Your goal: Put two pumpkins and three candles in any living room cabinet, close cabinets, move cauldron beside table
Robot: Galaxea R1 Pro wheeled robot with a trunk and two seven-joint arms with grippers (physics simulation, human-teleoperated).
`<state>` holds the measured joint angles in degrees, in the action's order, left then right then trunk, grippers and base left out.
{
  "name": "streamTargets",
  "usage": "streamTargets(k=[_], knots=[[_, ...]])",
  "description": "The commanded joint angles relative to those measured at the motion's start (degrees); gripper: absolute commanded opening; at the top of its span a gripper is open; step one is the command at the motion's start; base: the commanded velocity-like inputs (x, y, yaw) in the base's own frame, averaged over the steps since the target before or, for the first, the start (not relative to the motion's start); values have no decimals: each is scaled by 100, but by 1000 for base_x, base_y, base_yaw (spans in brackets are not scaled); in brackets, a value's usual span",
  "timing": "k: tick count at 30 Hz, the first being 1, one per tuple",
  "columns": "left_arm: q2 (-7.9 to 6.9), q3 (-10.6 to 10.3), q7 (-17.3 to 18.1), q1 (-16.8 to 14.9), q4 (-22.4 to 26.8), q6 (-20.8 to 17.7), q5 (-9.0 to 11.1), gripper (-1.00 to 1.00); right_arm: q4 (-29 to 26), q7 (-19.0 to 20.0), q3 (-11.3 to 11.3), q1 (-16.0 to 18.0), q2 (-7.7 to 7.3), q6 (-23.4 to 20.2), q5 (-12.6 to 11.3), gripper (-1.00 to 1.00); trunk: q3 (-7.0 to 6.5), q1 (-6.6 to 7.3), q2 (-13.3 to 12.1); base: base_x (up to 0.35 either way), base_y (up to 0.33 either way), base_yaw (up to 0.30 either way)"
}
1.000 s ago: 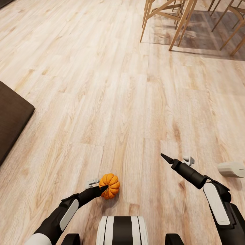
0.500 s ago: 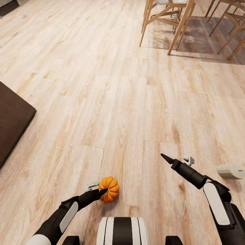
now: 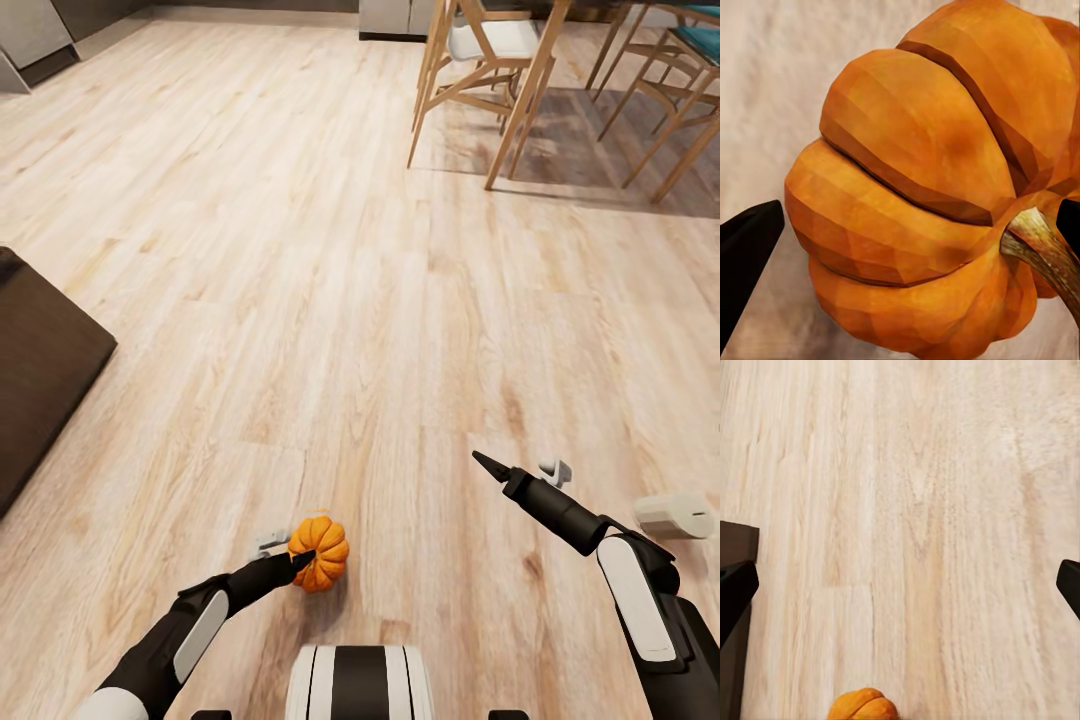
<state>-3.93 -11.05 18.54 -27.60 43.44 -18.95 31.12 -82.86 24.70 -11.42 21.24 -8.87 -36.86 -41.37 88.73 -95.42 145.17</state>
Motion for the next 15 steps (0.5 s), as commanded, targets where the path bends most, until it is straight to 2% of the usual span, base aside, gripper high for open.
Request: streamTargets(k=[1,6,8,10,13,15], knots=[[-18,-15,-15,6,114,-54,34,-100,-2,8,-9,3,0,-41,-21,100,-19,3,0,0,0,0],[-180,-12,-17,18,441,-136,75,-100,-6,20,-9,1,4,-41,-21,100,-130,16,-7,0,0,0],[-314,-5,-12,38,691,-416,165,-100,11,127,-22,2,10,-41,-21,100,-174,21,-10,0,0,0],[-476,-4,-5,40,1018,-761,369,-100,24,196,-30,2,16,-39,-21,100,-219,26,-12,0,0,0],[-733,-3,-1,52,1539,-1179,797,-100,33,233,-34,3,25,-29,-21,100,-285,34,-16,0,0,0],[-921,-3,3,58,1716,-1457,1064,-100,51,243,-35,3,31,-26,-21,100,-330,39,-19,0,0,0]])
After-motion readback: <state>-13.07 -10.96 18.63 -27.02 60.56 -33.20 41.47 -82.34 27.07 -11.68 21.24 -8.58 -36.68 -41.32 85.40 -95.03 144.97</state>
